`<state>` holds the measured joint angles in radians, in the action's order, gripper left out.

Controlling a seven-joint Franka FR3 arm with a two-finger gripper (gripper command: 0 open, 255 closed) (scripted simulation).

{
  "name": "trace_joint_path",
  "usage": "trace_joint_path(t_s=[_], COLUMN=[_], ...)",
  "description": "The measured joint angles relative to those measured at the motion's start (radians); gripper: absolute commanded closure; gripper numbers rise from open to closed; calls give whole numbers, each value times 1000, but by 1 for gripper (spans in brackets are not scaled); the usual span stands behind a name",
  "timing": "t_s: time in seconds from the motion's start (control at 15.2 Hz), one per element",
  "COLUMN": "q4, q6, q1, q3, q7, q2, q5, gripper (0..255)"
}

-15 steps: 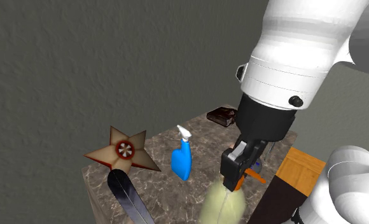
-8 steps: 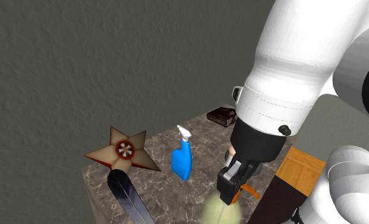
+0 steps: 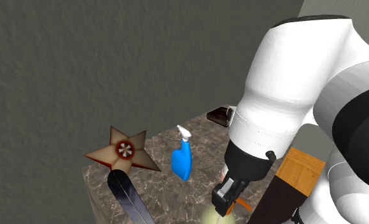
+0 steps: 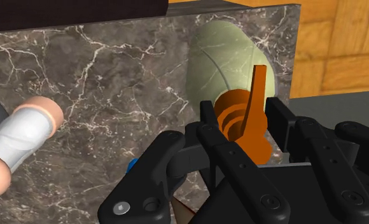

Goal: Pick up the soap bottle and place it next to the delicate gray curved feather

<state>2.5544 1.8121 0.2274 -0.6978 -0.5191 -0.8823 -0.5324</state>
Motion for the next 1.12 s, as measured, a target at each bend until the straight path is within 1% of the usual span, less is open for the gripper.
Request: trace_joint_path(t_s=[0.59,1.06,1.12], q4=[92,98,98], q6=[116,127,127], q1=[10,10,10], q3=[-62,-70,-70], q7=[11,10,10], q2=[22,26,26], q5=[-51,-57,-57], gripper=[255,255,0])
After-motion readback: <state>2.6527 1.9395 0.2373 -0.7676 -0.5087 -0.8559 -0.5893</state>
